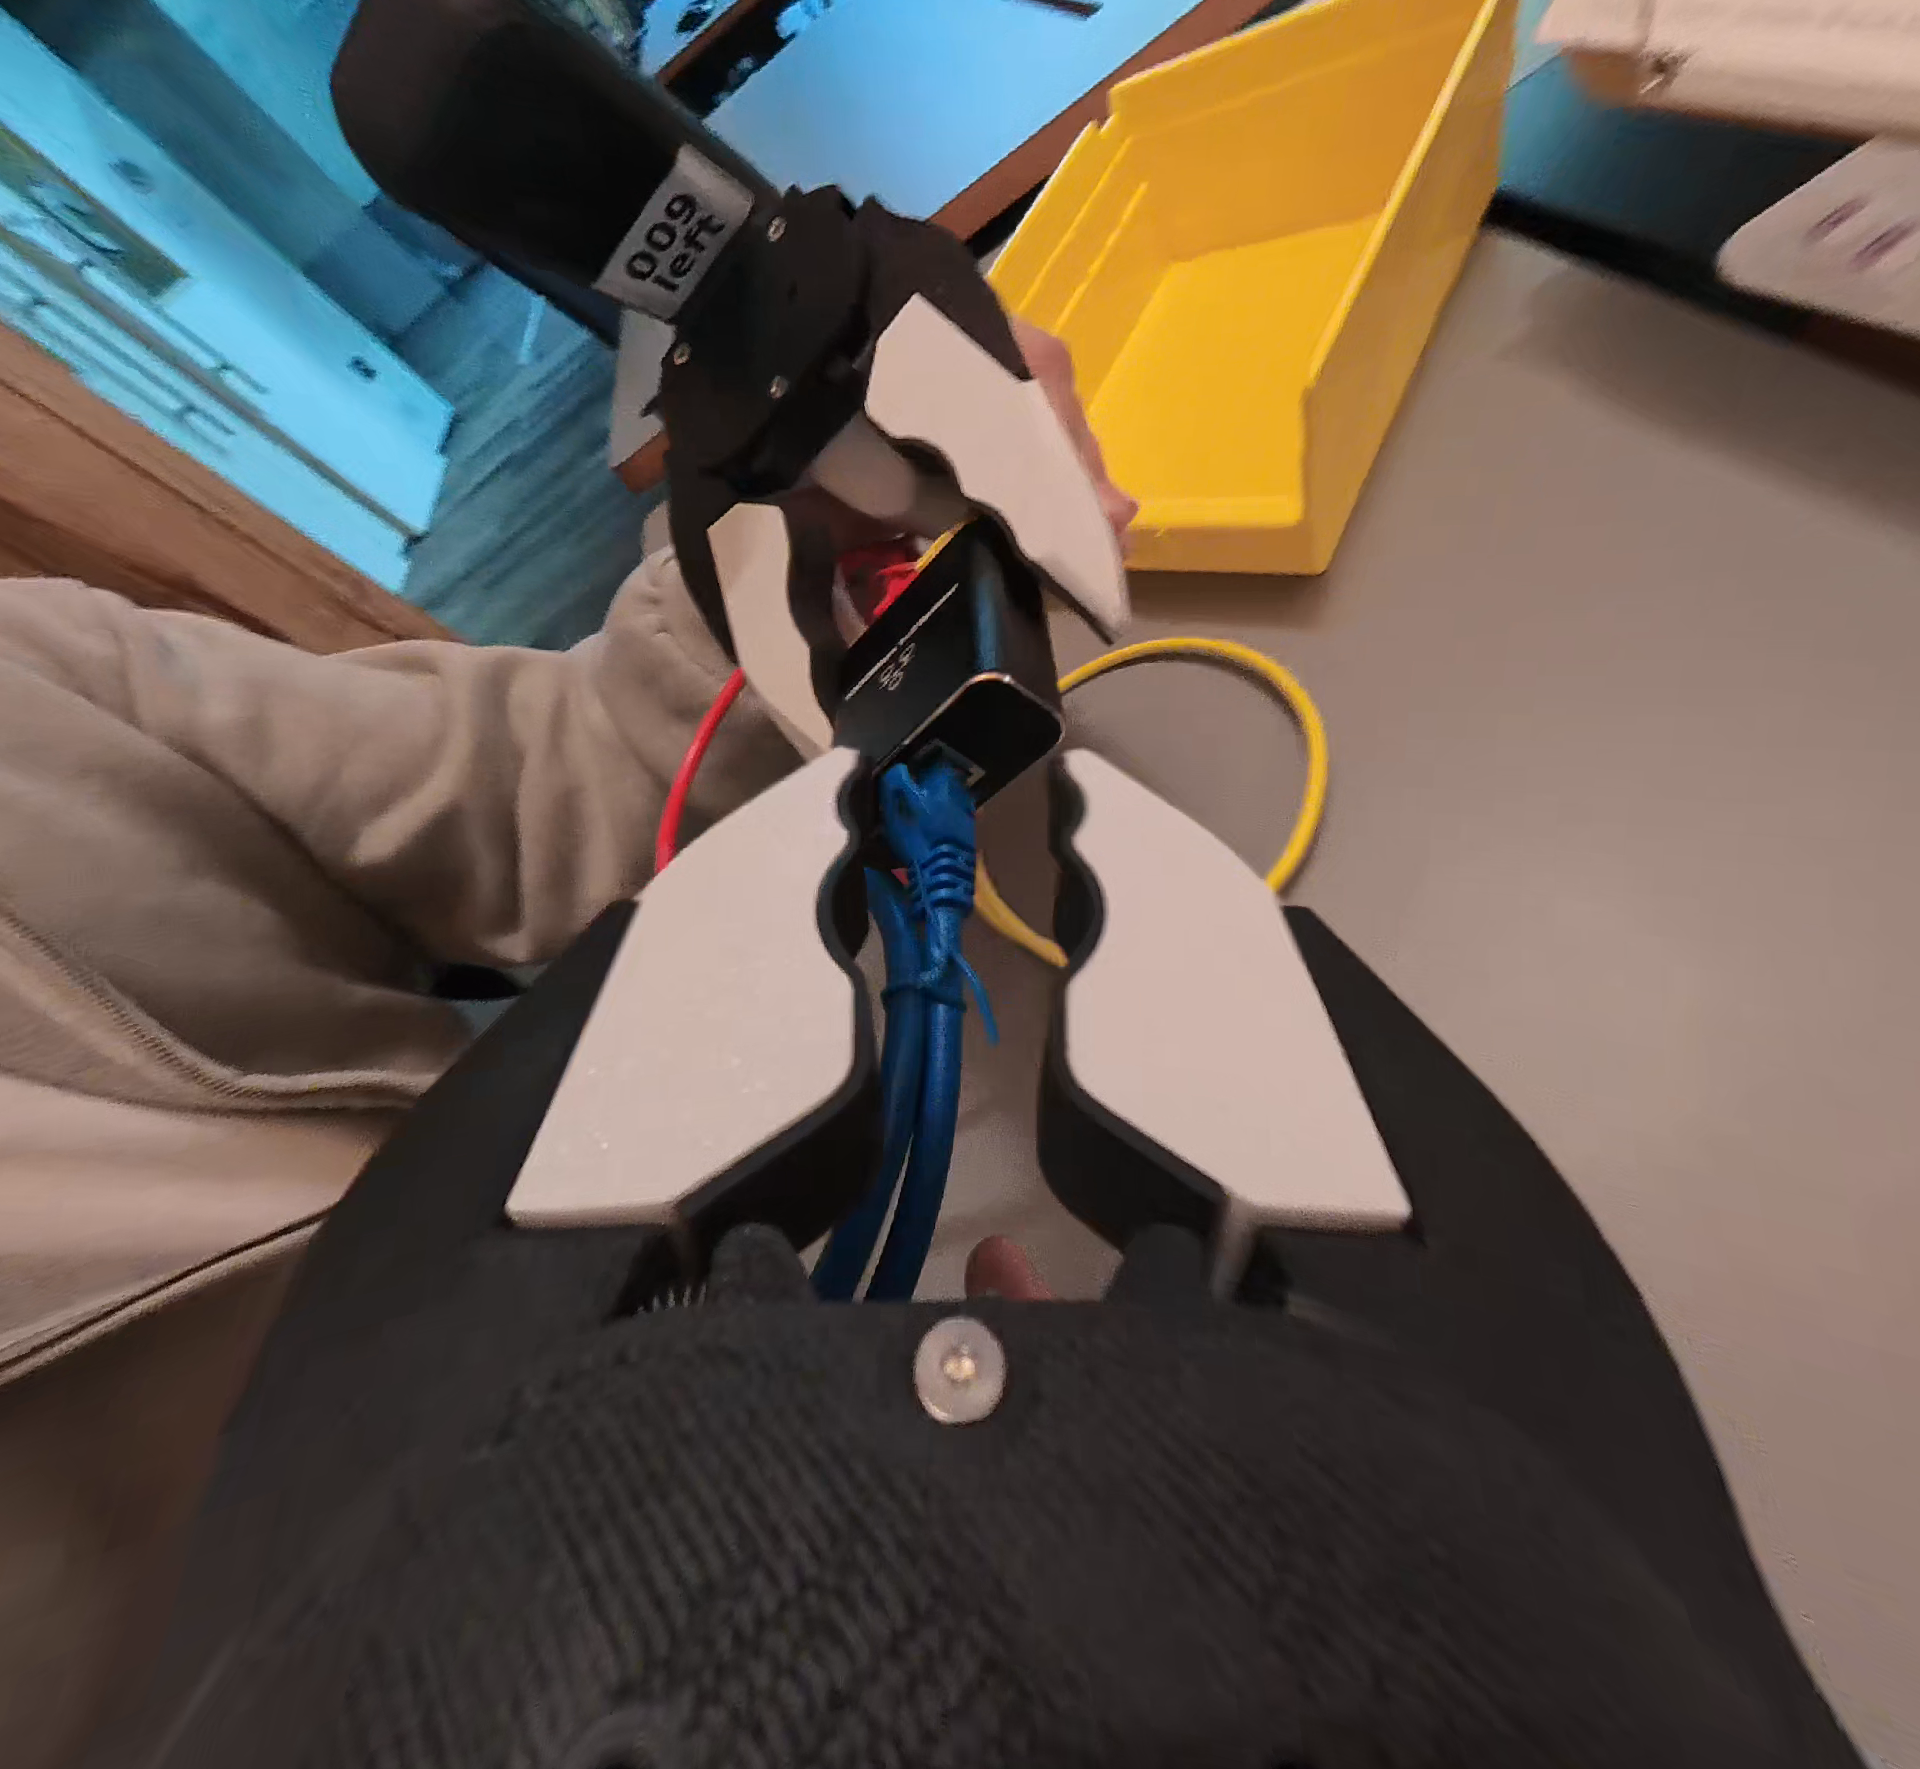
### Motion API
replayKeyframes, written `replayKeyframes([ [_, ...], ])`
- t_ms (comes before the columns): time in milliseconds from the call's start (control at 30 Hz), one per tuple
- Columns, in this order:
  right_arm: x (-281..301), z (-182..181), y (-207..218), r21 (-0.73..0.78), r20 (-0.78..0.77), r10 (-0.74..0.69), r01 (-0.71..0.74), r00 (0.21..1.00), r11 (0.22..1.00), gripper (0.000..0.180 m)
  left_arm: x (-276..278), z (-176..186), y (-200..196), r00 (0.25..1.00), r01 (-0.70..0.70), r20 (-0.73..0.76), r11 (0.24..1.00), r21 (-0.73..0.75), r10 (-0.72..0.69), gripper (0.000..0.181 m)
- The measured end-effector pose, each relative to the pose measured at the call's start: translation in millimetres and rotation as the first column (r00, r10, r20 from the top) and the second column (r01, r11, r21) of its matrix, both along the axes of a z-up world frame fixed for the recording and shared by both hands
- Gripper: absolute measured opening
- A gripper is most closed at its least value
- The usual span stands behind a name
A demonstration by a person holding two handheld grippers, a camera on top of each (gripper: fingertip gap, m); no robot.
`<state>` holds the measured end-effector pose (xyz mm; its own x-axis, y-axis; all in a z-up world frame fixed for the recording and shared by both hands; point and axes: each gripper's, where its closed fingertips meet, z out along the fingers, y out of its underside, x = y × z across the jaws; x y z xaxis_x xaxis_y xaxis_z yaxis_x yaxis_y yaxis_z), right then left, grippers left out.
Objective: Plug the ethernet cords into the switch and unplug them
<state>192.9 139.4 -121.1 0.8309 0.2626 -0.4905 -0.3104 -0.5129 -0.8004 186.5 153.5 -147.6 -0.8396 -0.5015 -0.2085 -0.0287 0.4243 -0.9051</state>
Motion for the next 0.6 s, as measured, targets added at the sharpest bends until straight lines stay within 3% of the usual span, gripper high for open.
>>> replayKeyframes([
  [133, -8, -2, -5, -0.049, -0.077, 0.076, -0.080, 0.994, 0.996, 0.012, -2, -3, -1, 1.000, 0.021, 0.008, 1.000, 0.017, -0.021, 0.064],
  [533, -20, -27, -27, -0.223, -0.168, 0.218, -0.252, 0.961, 0.942, 0.018, -13, -20, -19, 0.991, 0.135, -0.010, 0.985, 0.106, -0.135, 0.064],
  [600, -21, -33, -30, -0.260, -0.188, 0.230, -0.274, 0.955, 0.926, 0.032, -15, -18, -21, 0.989, 0.148, -0.007, 0.985, 0.092, -0.148, 0.064],
])
